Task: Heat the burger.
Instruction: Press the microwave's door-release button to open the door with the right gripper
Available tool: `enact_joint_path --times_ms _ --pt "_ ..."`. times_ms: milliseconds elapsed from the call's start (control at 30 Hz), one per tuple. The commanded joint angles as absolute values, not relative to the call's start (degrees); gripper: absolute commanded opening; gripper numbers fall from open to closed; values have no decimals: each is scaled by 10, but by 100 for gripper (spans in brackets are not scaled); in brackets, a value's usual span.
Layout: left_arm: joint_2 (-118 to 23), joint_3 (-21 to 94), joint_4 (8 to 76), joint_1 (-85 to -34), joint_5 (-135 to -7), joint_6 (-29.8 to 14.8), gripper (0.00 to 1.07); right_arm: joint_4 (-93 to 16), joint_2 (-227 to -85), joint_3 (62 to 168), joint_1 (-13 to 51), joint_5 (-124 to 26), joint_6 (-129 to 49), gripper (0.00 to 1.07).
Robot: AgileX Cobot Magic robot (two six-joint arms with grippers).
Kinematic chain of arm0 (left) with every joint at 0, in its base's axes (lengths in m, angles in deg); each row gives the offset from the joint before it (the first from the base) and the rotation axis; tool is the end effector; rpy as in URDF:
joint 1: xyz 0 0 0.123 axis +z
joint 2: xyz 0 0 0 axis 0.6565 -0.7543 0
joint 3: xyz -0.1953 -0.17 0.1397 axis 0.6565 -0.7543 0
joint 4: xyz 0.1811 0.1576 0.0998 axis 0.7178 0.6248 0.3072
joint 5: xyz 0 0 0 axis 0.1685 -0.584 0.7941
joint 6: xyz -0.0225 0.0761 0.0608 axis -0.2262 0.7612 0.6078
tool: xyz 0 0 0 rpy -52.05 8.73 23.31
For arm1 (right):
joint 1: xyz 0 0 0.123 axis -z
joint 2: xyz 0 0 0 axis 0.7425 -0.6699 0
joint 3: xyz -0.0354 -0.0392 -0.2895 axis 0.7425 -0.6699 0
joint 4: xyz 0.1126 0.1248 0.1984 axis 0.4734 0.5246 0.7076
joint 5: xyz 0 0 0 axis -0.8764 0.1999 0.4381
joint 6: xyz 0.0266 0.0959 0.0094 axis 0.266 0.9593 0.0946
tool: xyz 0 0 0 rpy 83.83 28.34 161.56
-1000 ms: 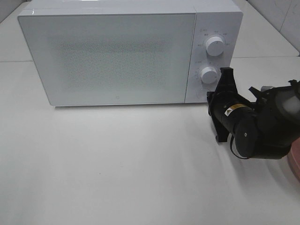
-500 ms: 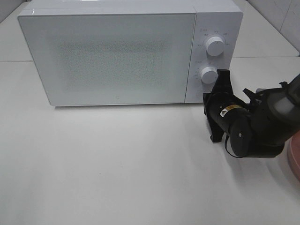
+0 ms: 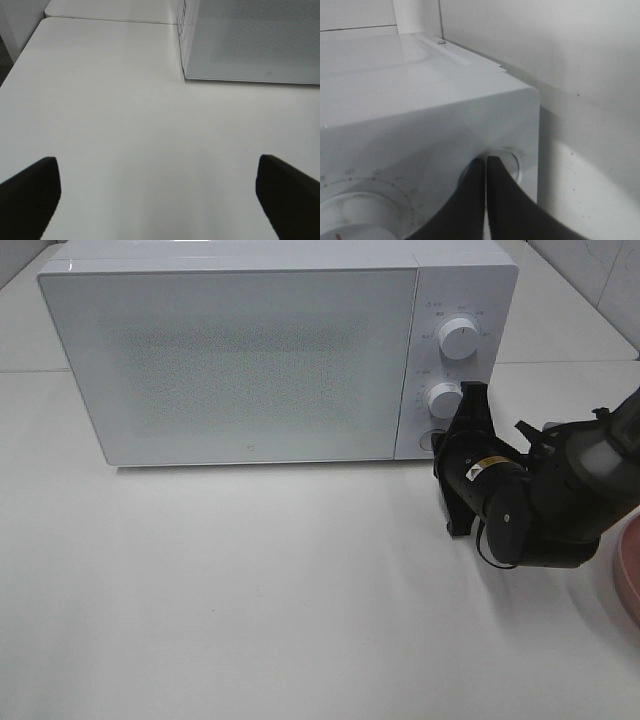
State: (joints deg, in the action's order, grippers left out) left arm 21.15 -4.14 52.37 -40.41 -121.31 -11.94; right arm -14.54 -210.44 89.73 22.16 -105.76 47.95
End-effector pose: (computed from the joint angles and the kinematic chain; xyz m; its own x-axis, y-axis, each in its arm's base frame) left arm -0.0021 -0.0065 0.2812 -0.4452 -0.0511 -0.8940 0.0259 0.9972 -0.0699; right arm 0.3447 0.1278 0.0709 -0.0802 0.9967 -0.0109 0.2886 0.0337 0.9569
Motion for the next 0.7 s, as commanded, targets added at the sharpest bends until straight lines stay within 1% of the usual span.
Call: enact_joint_path --times_ms 33,133,700 --pt "216 -41 523 -407 -1213 -120 98 -147 -2104 915 234 -1068 458 0" --pt "216 -41 523 -407 -1213 -120 98 -148 -2104 923 247 -1070 445 0" --pt "214 -41 523 -407 -1213 -120 98 -126 -2104 974 253 -1160 422 0"
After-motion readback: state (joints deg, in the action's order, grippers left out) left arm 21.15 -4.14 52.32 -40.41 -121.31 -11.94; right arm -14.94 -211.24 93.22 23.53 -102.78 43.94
